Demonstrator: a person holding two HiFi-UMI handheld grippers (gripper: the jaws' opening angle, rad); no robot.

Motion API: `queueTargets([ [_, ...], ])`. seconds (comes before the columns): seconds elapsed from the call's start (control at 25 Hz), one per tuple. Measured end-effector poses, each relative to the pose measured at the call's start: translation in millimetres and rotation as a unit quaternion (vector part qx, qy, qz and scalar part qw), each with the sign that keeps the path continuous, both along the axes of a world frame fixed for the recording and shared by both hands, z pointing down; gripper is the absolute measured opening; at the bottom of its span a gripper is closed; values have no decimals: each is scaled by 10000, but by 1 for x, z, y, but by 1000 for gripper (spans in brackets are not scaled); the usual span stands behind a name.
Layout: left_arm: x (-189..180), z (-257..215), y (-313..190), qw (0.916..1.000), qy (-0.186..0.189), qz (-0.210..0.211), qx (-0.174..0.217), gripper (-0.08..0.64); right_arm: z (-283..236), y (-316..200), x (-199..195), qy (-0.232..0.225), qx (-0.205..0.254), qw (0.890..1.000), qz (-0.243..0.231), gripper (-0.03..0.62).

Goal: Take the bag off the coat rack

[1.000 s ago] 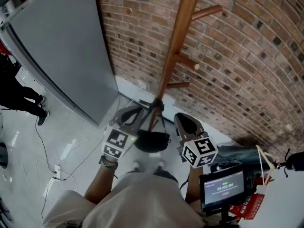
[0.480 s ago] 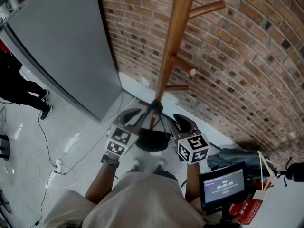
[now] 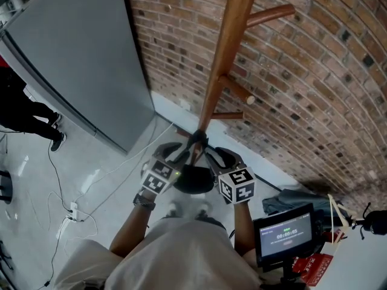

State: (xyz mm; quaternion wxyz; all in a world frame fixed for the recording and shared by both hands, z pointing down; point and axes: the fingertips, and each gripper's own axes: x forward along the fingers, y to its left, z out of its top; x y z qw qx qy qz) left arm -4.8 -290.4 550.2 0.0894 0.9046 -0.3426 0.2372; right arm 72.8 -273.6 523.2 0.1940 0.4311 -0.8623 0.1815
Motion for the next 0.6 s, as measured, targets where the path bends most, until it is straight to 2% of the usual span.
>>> queueTargets([
  [0.28,10,34,-2,9994,-147,70,-313,146,32,-4,-5,203,-319,9993,-41,169],
  [0.6,19,46,-13,9993,-275,54,-251,146,53,-17,-12,327,-460,9984,-39,169],
])
